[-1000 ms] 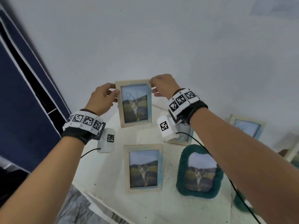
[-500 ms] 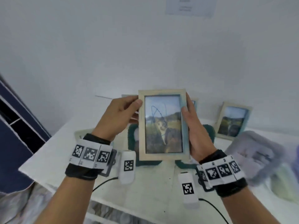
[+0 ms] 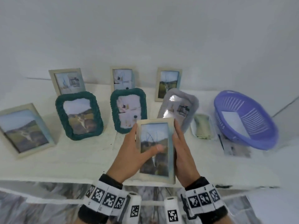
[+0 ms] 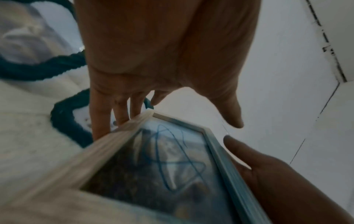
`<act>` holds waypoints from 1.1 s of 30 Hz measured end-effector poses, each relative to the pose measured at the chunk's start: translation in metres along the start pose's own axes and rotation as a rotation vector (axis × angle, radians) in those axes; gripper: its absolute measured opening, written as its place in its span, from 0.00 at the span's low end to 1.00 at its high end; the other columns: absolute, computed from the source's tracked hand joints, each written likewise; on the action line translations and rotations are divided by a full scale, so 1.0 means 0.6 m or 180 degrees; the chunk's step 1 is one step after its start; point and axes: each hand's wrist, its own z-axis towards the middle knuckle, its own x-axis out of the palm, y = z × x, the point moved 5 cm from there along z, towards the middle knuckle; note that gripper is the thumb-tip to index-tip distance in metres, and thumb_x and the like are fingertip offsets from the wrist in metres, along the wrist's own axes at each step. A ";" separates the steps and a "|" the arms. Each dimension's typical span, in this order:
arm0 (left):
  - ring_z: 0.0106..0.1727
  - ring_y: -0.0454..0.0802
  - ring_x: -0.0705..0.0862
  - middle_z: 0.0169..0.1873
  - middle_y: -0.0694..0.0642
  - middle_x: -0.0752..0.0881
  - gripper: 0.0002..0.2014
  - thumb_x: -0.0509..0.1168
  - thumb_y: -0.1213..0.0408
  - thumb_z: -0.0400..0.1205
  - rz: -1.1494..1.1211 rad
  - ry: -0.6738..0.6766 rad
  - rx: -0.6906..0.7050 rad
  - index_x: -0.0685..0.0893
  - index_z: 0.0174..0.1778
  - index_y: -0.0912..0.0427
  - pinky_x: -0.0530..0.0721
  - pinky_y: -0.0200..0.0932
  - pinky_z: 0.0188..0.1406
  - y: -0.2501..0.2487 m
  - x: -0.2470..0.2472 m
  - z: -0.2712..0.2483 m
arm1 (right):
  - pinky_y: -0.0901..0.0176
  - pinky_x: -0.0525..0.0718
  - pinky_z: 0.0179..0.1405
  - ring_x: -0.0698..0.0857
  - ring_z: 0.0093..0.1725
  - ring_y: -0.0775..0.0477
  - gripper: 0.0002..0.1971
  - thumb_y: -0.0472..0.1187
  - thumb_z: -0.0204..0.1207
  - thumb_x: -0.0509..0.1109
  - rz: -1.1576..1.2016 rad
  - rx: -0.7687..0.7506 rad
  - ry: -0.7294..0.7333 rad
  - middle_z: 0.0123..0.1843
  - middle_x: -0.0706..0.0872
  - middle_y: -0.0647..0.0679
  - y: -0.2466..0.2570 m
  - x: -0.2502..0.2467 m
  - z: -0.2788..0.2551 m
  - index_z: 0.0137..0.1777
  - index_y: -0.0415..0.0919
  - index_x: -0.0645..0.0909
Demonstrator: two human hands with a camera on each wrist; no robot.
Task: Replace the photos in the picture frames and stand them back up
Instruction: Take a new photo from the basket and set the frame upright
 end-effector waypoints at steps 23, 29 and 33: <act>0.55 0.51 0.88 0.56 0.59 0.87 0.23 0.72 0.52 0.76 -0.1682 -0.0244 -0.1030 0.79 0.66 0.50 0.87 0.50 0.48 0.134 0.023 -0.008 | 0.44 0.89 0.48 0.87 0.47 0.46 0.02 0.40 0.77 0.73 -0.1241 0.0437 -0.1066 0.45 0.89 0.50 -0.061 -0.114 -0.045 0.47 0.46 0.86; 0.49 0.50 0.89 0.46 0.56 0.85 0.11 0.69 0.65 0.82 -0.0962 -0.0513 -0.1163 0.86 0.60 0.51 0.89 0.45 0.38 0.197 0.024 -0.003 | 0.57 0.85 0.44 0.86 0.43 0.54 0.07 0.45 0.77 0.73 -0.2236 0.0351 -0.1155 0.42 0.87 0.53 -0.082 -0.140 -0.049 0.53 0.46 0.83; 0.48 0.45 0.88 0.44 0.49 0.90 0.11 0.70 0.60 0.82 0.0078 -0.0598 -0.1025 0.87 0.60 0.51 0.89 0.46 0.49 0.232 0.034 0.005 | 0.68 0.78 0.39 0.83 0.40 0.56 0.11 0.43 0.80 0.69 -0.2872 0.0218 -0.0946 0.40 0.85 0.51 -0.095 -0.143 -0.043 0.60 0.52 0.80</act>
